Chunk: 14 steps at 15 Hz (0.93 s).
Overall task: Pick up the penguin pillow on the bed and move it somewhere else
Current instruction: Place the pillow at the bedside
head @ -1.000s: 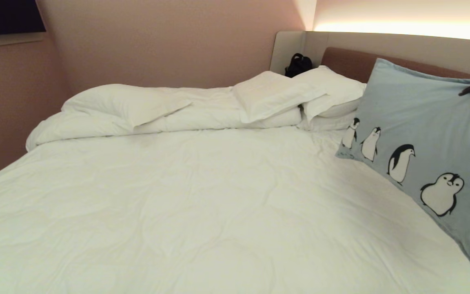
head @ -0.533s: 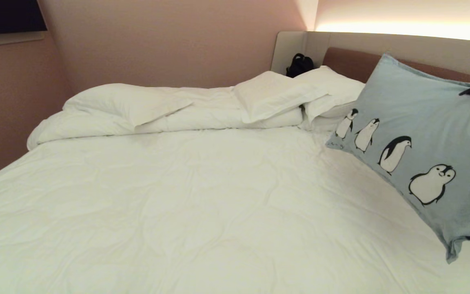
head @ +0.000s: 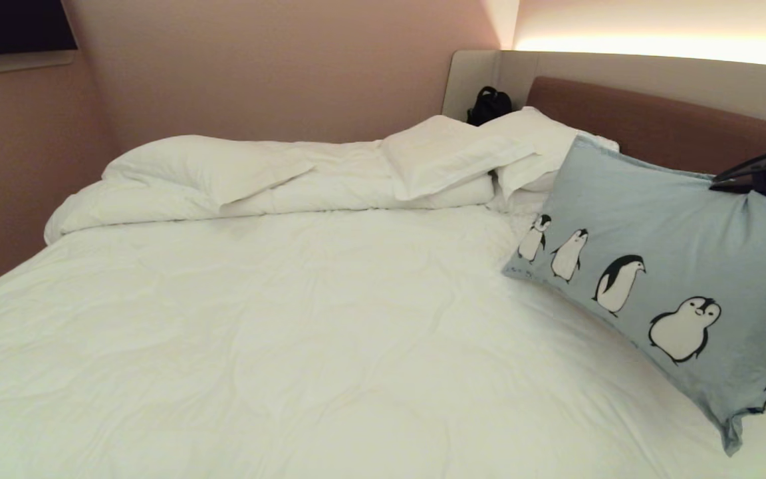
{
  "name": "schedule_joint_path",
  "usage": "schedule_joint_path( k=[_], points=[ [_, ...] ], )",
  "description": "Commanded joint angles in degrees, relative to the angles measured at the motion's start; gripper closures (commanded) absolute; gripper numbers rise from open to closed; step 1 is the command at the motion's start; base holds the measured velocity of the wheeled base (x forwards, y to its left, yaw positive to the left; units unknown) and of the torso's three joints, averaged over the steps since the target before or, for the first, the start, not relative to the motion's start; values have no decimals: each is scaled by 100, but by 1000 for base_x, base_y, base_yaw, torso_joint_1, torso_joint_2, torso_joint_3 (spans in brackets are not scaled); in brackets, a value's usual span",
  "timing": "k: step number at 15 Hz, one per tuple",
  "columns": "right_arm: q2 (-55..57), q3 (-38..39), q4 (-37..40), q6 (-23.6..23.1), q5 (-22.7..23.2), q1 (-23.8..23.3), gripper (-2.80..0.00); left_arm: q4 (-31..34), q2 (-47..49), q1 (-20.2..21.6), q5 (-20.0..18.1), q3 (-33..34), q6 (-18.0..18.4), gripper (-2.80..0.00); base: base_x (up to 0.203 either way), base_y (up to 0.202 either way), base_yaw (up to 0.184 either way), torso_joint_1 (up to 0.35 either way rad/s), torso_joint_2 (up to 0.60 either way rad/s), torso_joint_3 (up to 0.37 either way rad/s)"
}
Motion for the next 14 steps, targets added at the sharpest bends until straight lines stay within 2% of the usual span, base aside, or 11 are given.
schedule_joint_path(
  k=[1, 11, 14],
  points=[
    [268, 1, -330, 413, 496, -19, 0, -3, 1, 1, 2, 0, -1, 0, 0, 0, 0, 0, 0, 0],
    [584, 275, -2400, 2320, 1683, -797, 0, -3, 1, 1, 2, 0, -1, 0, 0, 0, 0, 0, 0, 0],
    [758, 451, -3529, 3315, 1757, -885, 0, -3, 1, 1, 2, 0, -1, 0, 0, 0, 0, 0, 0, 0]
  ],
)
